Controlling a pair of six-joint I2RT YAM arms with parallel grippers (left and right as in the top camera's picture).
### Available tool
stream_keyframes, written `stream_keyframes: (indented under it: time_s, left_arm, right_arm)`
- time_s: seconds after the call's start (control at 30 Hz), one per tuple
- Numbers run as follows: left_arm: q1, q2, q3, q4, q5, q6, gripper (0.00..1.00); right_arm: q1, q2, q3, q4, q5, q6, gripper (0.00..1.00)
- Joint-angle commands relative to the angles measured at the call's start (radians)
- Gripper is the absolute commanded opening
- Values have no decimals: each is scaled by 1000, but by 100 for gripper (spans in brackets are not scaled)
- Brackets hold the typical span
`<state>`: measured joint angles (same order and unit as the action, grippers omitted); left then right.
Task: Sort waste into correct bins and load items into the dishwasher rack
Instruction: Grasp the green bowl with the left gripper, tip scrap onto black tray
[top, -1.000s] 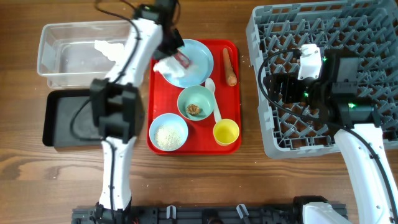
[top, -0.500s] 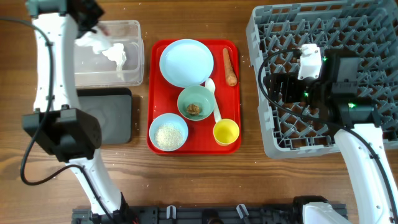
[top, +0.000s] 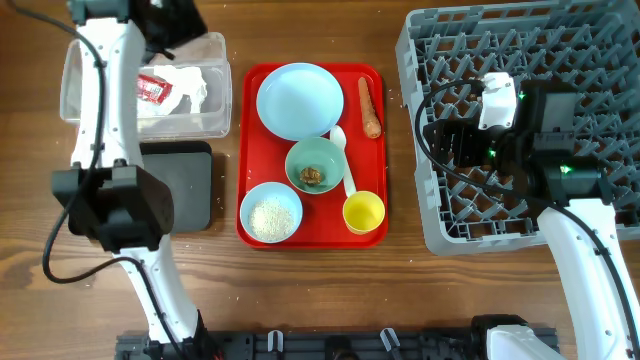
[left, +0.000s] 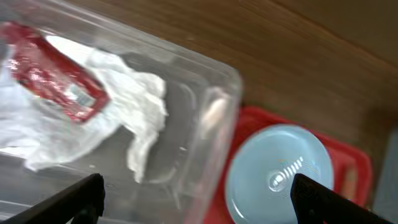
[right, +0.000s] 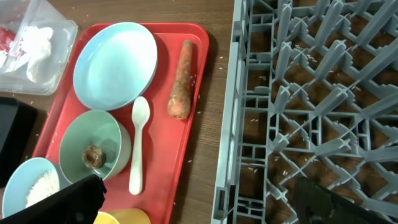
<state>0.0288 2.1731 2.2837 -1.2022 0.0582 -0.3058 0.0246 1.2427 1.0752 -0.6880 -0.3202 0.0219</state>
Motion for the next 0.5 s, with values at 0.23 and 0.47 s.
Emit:
stream_keyframes:
  time_s: [0.23,0.47]
  left_arm:
    - [-420,-56,-86,-310,49,93,89]
    - [-599,-56,-454,89,46,28,78]
  right_arm:
    - [-2,10,12,14,10,5,100]
    - [-2,10,12,14,6,9,100]
